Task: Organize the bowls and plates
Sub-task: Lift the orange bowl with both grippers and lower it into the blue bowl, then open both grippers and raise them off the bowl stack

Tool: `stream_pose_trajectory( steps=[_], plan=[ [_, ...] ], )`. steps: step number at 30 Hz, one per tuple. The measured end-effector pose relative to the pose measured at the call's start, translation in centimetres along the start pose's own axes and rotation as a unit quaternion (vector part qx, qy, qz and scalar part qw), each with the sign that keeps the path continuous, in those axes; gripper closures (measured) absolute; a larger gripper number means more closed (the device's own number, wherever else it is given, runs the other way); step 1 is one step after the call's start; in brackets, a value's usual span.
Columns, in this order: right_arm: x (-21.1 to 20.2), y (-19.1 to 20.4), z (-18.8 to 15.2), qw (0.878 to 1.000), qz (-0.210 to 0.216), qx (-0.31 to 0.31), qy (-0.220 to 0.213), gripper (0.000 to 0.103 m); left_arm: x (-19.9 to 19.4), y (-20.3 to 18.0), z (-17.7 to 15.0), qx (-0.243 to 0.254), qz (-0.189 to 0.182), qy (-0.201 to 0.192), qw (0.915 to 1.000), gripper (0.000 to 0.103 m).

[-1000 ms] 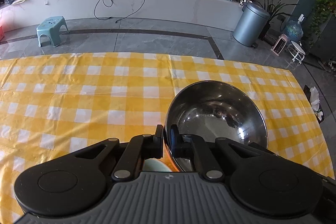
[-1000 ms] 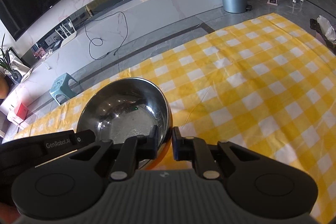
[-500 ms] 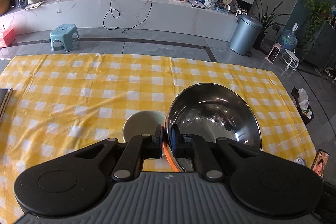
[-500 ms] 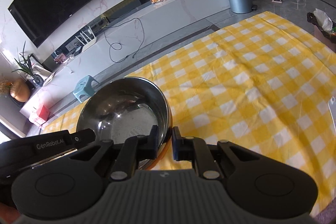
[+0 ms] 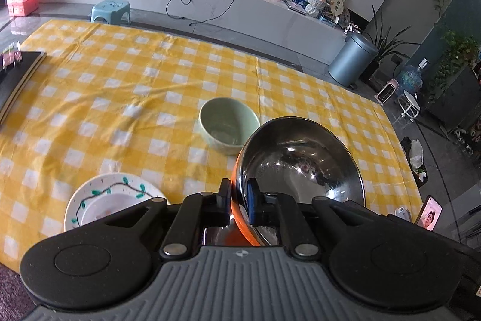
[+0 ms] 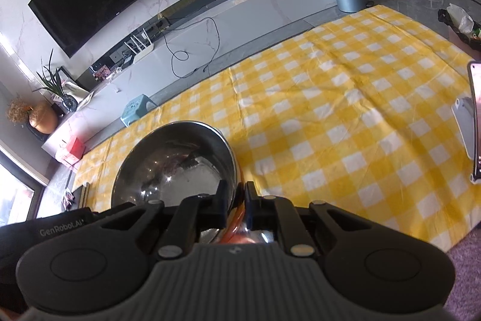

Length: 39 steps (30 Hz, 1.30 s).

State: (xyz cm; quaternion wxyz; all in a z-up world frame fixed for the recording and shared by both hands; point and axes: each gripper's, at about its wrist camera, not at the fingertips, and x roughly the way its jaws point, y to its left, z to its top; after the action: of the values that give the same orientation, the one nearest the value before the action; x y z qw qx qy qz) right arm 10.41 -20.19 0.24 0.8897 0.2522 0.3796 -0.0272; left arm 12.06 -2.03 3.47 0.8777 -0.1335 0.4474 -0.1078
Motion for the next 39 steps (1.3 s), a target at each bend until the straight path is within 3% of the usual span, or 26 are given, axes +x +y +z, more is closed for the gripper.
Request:
stream_pose_trajectory(
  steps=[14, 39],
  plan=[
    [1.0, -1.3, -3.1, 0.998, -0.040, -0.013, 0.035, 0.097, 1.6, 1.8, -4.3, -0.029, 0.002, 0.055, 0.9981, 0.091],
    [3.2, -1.5, -3.4, 0.997, -0.054, -0.007, 0.059, 0.098, 3.4, 1.7, -4.2, -0.010, 0.022, 0.078, 0.9966, 0.090]
  ],
)
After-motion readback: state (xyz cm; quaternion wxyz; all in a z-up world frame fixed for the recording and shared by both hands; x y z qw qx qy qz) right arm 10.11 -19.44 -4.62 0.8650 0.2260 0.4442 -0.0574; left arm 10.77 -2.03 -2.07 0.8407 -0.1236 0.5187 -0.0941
